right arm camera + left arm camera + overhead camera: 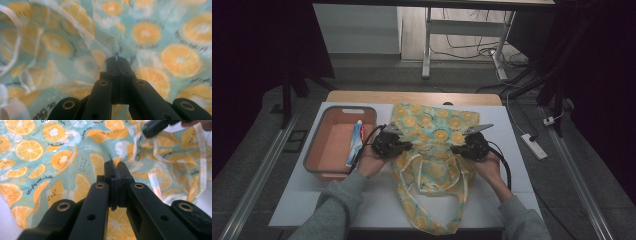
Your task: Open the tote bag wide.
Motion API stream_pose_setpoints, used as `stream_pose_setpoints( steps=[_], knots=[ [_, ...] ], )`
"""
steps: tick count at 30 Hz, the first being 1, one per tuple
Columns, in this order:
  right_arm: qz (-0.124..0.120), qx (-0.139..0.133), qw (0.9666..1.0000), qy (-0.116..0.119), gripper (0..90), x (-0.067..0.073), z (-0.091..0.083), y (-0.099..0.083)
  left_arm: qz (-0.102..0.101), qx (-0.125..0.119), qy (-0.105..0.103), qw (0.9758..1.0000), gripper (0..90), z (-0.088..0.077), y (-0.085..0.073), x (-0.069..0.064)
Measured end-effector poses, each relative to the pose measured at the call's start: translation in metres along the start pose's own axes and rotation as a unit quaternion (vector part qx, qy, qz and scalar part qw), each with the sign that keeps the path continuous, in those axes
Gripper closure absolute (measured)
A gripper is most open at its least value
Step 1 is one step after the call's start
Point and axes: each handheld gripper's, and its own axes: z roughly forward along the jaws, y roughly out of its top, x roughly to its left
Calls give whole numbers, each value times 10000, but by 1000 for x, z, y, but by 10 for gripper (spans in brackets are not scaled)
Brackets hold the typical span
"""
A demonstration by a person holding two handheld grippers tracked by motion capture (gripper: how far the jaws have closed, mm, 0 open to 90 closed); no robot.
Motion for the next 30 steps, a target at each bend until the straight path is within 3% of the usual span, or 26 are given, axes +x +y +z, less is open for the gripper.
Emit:
stream_pose_setpoints(
  steps=[3, 6, 11, 13, 14, 16, 20, 23, 25, 26, 27, 28, 30],
  knots=[
    [-3, 95, 10000, 19, 876, 0, 5, -4, 14, 80, 37, 10000, 883, 4, 0, 1],
    [-52, -6, 9999, 104, 757, 4, -2, -2, -11, 71, 38, 10000, 883, 4, -1, 2],
    [-153, -644, 9975, 262, 514, 24, -45, 7, -13, 35, 10, 10000, 883, 3, -1, 2],
    [-234, -757, 9964, 309, 430, 36, -60, 6, -21, 48, -3, 10000, 883, 3, -1, 3],
    [-321, -747, 9964, 224, 398, 44, -70, 5, -16, 56, 3, 10000, 883, 3, -1, 3],
    [-399, -822, 9955, 254, 371, 55, -83, 0, -23, 56, -3, 10000, 883, 3, -1, 3],
    [-529, -623, 9961, 332, 313, 71, -91, -9, 2, 65, -20, 10000, 883, 3, -1, 2],
    [-664, -316, 9973, 60, 260, 77, -81, -20, 8, 72, -51, 10000, 883, 3, -1, 1],
    [-518, -187, 9985, 55, 289, 71, -68, -28, 14, 78, -83, 9999, 883, 3, -1, 1],
    [-424, -125, 9989, 136, 347, 67, -61, -32, 3, 66, -121, 9999, 883, 3, -1, 0],
    [-392, -6, 9990, 198, 429, 65, -53, -35, 4, 66, -142, 9999, 883, 2, -1, 0],
    [-472, 150, 9986, 194, 572, 65, -47, -37, 2, 54, -156, 9999, 882, 1, -1, 0],
    [-668, 225, 9973, 207, 746, 69, -42, -36, -46, -20, -373, 9993, 882, -3, -2, 1]
  ],
)
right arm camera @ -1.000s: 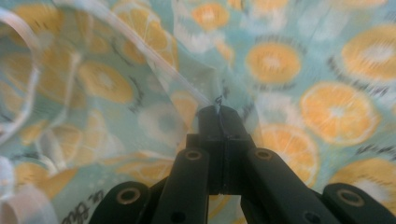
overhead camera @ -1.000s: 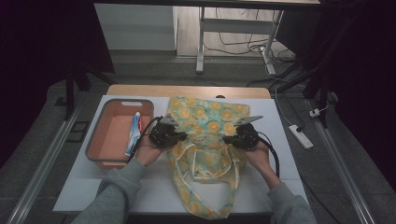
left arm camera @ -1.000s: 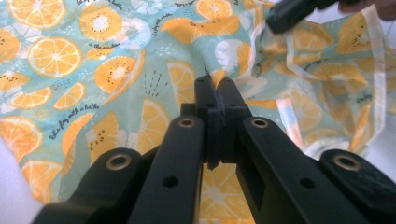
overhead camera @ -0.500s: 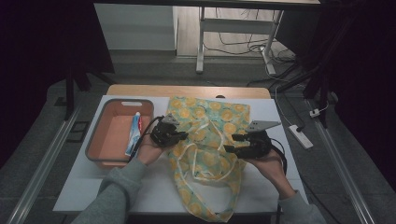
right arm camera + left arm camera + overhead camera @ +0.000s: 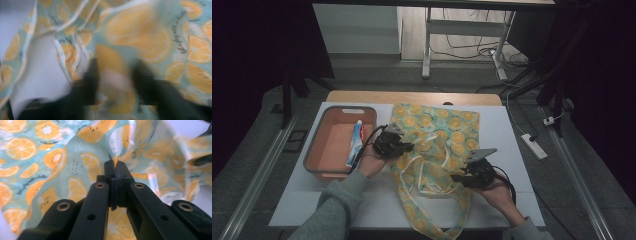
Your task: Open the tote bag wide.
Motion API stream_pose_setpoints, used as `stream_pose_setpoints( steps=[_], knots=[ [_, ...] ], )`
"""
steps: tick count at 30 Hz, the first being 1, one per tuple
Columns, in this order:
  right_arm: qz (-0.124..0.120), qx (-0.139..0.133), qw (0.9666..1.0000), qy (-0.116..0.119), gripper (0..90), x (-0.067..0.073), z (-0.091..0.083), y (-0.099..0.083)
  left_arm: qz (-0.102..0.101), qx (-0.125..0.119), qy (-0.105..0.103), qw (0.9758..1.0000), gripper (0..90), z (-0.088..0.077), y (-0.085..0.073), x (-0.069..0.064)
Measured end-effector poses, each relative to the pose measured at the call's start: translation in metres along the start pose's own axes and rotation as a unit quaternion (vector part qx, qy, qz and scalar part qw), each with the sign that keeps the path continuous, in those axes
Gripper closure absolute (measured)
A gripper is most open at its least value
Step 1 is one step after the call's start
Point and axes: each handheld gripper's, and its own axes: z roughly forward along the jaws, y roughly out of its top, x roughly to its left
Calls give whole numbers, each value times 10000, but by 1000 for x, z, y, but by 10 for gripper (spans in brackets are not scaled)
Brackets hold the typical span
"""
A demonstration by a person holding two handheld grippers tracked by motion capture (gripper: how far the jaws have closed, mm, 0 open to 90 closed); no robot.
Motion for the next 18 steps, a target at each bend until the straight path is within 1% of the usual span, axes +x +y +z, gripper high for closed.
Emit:
stream_pose_setpoints(
  steps=[1, 2, 3, 4, 6, 7, 8, 9, 11, 13, 14, 15, 16, 17, 18],
  knots=[
    [-119, -122, 9999, 4, 807, 4, -3, 3, -32, -52, -75, 10000, 883, -2, 0, 0],
    [-198, -269, 9994, 11, 853, 7, -7, 6, -13, -94, -141, 9999, 883, -5, 1, -1],
    [-274, -525, 9982, 75, 878, 11, -15, 11, -22, -147, -213, 9997, 882, -9, 1, -1],
    [-277, -737, 9968, 139, 882, 14, -23, 15, -31, -195, -290, 9994, 883, -13, 1, 0],
    [-306, -1193, 9922, 215, 885, 18, -40, 23, -88, -329, -423, 9985, 882, -21, 1, 1],
    [-294, -1372, 9898, 249, 885, 18, -47, 26, -120, -391, -479, 9980, 882, -25, 1, 2],
    [-284, -1473, 9883, 267, 885, 18, -52, 29, -120, -391, -479, 9980, 882, -25, 1, 2],
    [-264, -1590, 9864, 313, 884, 17, -59, 32, -148, -527, -478, 9974, 882, -37, 2, 5],
    [-221, -1744, 9841, 237, 885, 12, -66, 36, -209, -690, -462, 9963, 882, -46, 3, 8],
    [-93, -1889, 9817, 204, 885, 3, -70, 37, -259, -797, -382, 9957, 883, -53, 3, 11],
    [-19, -1936, 9809, 170, 885, -1, -70, 37, -307, -853, -307, 9954, 883, -56, 4, 13],
    [83, -1945, 9809, 19, 885, -8, -69, 35, -350, -878, -281, 9951, 883, -56, 4, 15],
    [208, -1920, 9812, -13, 884, -16, -66, 33, -410, -903, -245, 9948, 883, -55, 4, 17],
    [400, -1903, 9809, 26, 884, -24, -62, 29, -468, -913, -200, 9945, 883, -52, 4, 19],
    [601, -1865, 9806, 19, 884, -33, -57, 25, -545, -923, -158, 9941, 883, -48, 4, 21]
  ],
)
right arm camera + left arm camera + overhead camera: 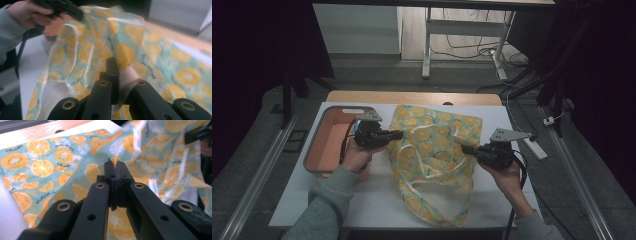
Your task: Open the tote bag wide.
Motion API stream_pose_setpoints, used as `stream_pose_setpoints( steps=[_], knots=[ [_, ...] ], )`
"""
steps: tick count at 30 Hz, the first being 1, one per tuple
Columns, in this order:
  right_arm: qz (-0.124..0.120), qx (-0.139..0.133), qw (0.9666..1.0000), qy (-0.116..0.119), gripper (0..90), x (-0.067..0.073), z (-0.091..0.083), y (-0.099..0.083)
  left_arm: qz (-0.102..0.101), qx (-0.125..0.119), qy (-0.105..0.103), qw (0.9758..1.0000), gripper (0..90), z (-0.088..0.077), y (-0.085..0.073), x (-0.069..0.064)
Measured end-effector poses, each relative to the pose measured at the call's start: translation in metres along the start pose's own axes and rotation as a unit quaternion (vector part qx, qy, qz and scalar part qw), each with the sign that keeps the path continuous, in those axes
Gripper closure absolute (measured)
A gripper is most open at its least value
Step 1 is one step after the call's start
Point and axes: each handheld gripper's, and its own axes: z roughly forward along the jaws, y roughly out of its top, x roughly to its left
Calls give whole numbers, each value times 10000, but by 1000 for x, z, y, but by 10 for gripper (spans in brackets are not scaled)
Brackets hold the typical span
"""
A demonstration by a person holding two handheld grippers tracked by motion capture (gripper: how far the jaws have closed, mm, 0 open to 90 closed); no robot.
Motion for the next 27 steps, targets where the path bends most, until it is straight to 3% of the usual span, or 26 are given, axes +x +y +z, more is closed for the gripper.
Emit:
stream_pose_setpoints(
  steps=[1, 2, 6, 9, 12, 14, 19, 21, 22, 24, 27],
  knots=[
    [0, 0, 10000, 0, 884, 0, 0, 0, 0, 0, 0, 10000, 883, 0, 0, 0],
    [272, 167, 9992, -227, 884, -18, 5, -12, -110, 5, 75, 9999, 883, 8, 0, 3],
    [1006, 383, 9926, -569, 884, -51, 13, -41, 130, 294, 499, 9982, 884, 28, -1, 2],
    [1216, 697, 9879, -667, 883, -66, 21, -57, 191, 466, 600, 9969, 884, 39, -2, 2],
    [987, 1065, 9858, -840, 884, -70, 29, -65, 334, 632, 821, 9941, 884, 48, -2, 1],
    [825, 1215, 9846, -945, 884, -70, 32, -67, 297, 652, 818, 9941, 884, 51, -3, 3],
    [776, 1416, 9820, -983, 884, -73, 36, -71, 199, 791, 834, 9932, 883, 63, -3, 8],
    [707, 1484, 9811, -1024, 881, -73, 37, -73, 278, 852, 831, 9925, 883, 64, -2, 5],
    [685, 1486, 9811, -1034, 856, -72, 36, -73, 335, 859, 859, 9920, 883, 65, -1, 3],
    [650, 1448, 9823, -997, 684, -69, 32, -69, 372, 841, 826, 9923, 883, 64, 1, 0],
    [560, 1206, 9877, -819, 450, -58, 19, -56, 368, 793, 773, 9932, 883, 63, 2, -3]
  ],
)
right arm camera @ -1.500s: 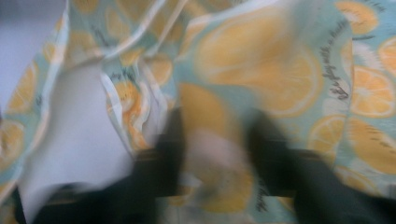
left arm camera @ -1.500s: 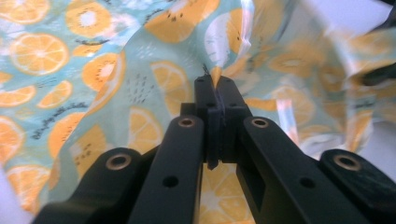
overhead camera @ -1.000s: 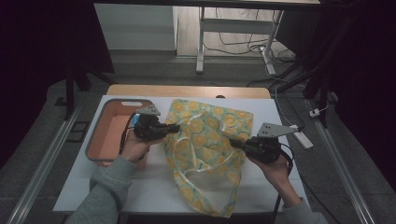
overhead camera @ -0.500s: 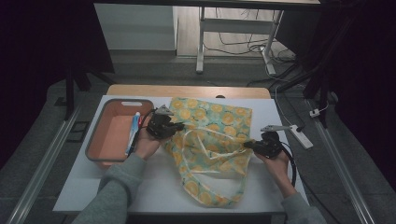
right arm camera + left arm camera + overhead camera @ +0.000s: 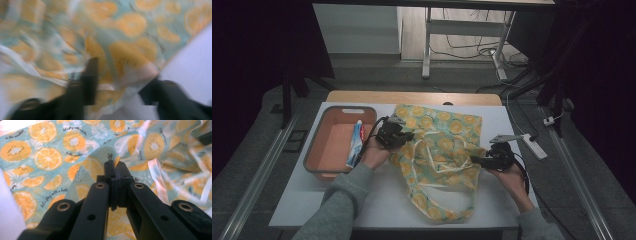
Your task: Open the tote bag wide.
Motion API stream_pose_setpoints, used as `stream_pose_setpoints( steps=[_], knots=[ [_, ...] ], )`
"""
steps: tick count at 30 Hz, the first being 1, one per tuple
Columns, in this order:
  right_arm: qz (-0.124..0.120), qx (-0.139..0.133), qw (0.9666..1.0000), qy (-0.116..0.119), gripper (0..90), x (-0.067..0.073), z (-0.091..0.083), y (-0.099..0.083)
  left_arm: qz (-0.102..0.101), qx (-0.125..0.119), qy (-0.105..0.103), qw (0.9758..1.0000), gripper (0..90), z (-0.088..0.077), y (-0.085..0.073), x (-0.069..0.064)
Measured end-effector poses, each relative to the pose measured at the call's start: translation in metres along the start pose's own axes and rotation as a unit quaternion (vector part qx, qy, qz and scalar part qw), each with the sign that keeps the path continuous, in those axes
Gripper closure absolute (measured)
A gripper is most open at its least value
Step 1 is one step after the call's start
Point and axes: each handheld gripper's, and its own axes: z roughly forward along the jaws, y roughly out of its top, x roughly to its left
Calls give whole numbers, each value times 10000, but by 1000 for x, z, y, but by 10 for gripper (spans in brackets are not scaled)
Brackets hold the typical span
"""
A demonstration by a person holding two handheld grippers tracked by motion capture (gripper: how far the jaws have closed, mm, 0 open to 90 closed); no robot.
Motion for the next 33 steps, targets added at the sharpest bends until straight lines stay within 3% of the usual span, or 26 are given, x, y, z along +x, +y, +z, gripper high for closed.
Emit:
stream_pose_setpoints(
  steps=[2, 5, 7, 9, 11, 13, 15, 18, 20, 22, 25, 29, 32, 33],
  knots=[
    [-276, -390, 9988, 68, 342, 14, -21, 10, -3, -35, -31, 10000, 883, -2, 0, 0],
    [-614, -742, 9951, 243, 257, 36, -47, 30, -66, -74, -71, 9999, 883, -4, 0, 3],
    [-878, -871, 9916, 389, 223, 53, -56, 42, -97, -93, -107, 9999, 883, -5, 0, 4],
    [-1166, -878, 9881, 482, 205, 69, -54, 54, -109, -104, -143, 9998, 883, -5, 0, 5],
    [-1317, -780, 9866, 573, 203, 79, -41, 65, -116, -101, -154, 9998, 883, -5, 0, 5],
    [-1356, -689, 9865, 610, 190, 81, -23, 76, -114, -98, -163, 9998, 883, -5, 0, 5],
    [-1223, -624, 9880, 701, 173, 76, -3, 89, -115, -99, -175, 9997, 883, -5, 0, 4],
    [-1265, -380, 9895, 591, 133, 70, 27, 103, -105, -73, -197, 9997, 883, -4, -1, 5],
    [-1102, -272, 9907, 756, 129, 62, 44, 108, -103, -47, -207, 9997, 882, -3, -1, 5],
    [-981, -48, 9919, 802, 125, 57, 59, 109, -95, -66, -208, 9997, 882, -2, -1, 4],
    [-859, 273, 9896, 1118, 127, 57, 73, 101, -92, -94, -227, 9997, 882, -4, -1, 4],
    [-845, 504, 9855, 1386, 125, 72, 81, 91, -90, -67, -244, 9996, 881, -2, -1, 4],
    [-880, 685, 9832, 1445, 123, 86, 87, 82, -69, -52, -279, 9996, 880, -3, -1, 2],
    [-969, 797, 9827, 1366, 122, 91, 90, 79, -53, -75, -275, 9996, 880, -4, -1, 1]
  ],
)
